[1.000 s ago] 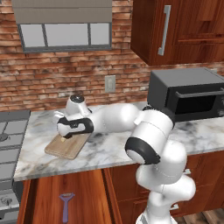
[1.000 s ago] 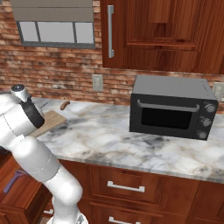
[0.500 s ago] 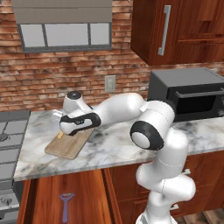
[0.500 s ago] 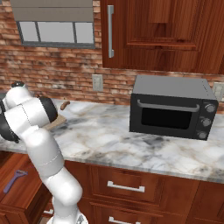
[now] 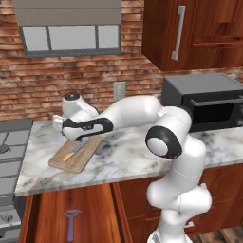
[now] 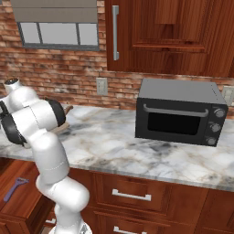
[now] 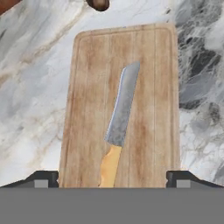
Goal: Open the drawer on the left and place the cutting tools on the cutting board.
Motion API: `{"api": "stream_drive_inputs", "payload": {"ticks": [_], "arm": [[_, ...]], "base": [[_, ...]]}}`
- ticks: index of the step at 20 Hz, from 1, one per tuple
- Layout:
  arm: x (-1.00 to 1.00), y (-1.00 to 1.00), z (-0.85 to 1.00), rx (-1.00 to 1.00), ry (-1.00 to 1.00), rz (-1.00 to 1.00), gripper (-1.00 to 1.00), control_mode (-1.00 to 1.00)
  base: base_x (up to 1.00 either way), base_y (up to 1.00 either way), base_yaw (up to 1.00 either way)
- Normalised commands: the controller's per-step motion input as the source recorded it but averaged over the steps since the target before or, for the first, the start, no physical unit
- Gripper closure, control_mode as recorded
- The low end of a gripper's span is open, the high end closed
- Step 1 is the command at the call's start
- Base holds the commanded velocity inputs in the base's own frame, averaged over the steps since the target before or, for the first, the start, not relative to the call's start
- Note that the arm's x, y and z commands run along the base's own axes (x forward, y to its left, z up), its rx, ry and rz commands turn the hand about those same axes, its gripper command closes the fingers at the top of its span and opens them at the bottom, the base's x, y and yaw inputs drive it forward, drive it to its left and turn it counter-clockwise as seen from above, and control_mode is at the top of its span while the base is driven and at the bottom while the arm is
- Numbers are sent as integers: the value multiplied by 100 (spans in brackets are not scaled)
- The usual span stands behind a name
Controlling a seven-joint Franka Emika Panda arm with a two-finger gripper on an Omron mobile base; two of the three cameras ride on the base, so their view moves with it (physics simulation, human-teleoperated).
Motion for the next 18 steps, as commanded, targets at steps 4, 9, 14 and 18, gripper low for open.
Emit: {"api": "stream_drive_inputs", "payload": {"ticks": [4, 9, 14, 18], "arm": [[0, -13, -63, -19, 2, 0, -100, -100], [-21, -10, -7, 1, 0, -1, -100, -100], [-100, -68, 0, 5, -7, 0, -100, -100], [-100, -34, 5, 4, -2, 1, -100, -100]], "base": [[0, 0, 0], [0, 0, 0], [0, 0, 0], [0, 0, 0]]}}
